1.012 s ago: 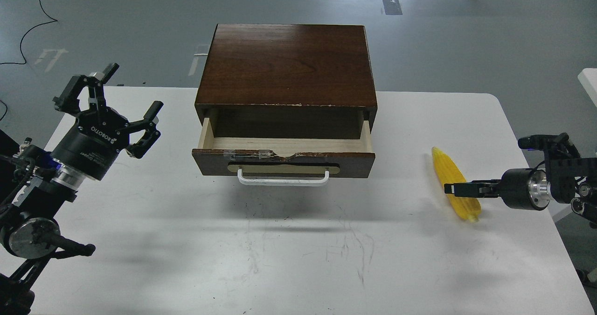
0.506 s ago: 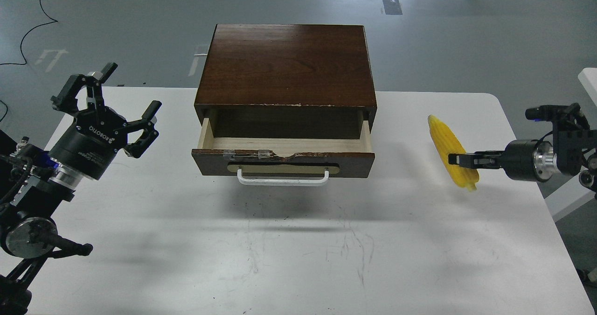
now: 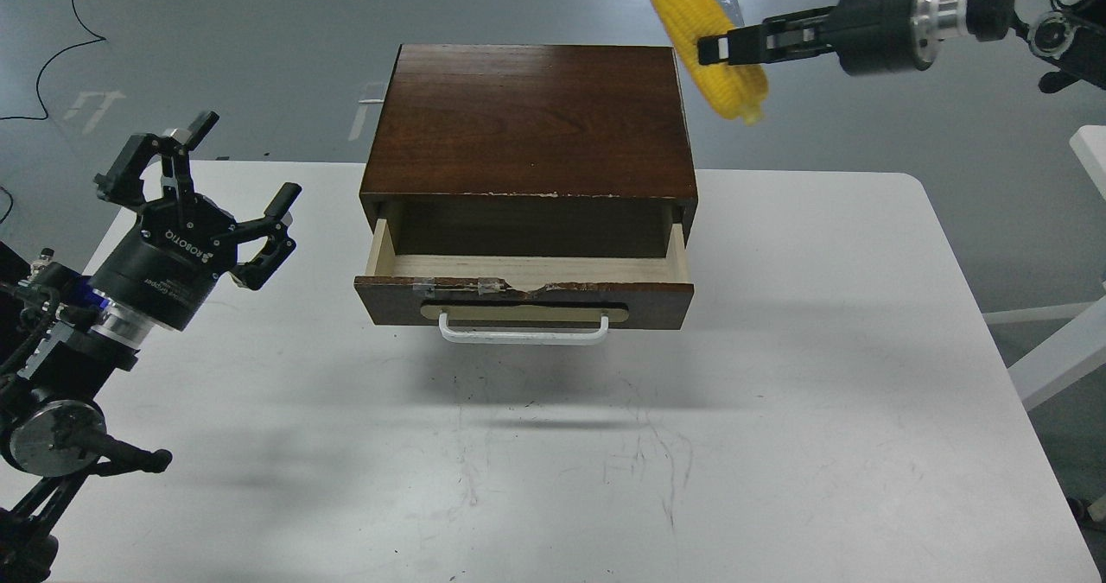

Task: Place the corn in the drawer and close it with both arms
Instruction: 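Lift the corn with the right gripper and carry it over the open drawer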

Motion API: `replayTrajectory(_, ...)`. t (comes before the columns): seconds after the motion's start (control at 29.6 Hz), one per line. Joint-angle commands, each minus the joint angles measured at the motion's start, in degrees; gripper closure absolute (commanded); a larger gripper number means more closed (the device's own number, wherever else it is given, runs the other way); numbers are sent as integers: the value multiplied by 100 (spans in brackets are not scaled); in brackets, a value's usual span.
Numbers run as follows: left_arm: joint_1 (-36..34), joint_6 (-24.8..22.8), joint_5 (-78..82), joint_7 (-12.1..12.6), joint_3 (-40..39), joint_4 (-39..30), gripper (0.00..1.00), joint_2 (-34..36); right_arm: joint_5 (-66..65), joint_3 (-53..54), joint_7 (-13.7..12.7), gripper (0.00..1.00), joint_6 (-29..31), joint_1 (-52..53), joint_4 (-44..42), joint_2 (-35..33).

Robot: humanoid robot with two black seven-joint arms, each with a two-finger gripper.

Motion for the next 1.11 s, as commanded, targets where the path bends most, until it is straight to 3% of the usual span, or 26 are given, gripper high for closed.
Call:
replayTrajectory(0.0, 6, 28, 0, 0, -4, -60, 0, 38, -48, -278, -2, 90, -20, 267, 172, 671)
replayTrajectory(0.13, -3, 37, 0, 0, -4, -60, 0, 73, -389, -786, -2, 90, -598, 364, 243, 1259)
replayTrajectory(0.4, 6, 46, 0, 0, -4, -60, 0, 117, -1427, -1614, -2, 90, -1996, 373, 234, 1805)
replayTrajectory(0.81, 15, 46, 0, 0, -4, -104, 0, 170, -1912, -1887, -2, 87, -2306, 373, 128, 2166)
replayTrajectory(0.88, 23, 46, 0, 0, -4, -112, 0, 170, -1912, -1966, -2, 83, -2297, 373, 128, 2166)
replayTrajectory(1.08, 24, 46, 0, 0, -4, -112, 0, 205, -1885, -2010, -2, 45, -2314, 373, 155, 2131)
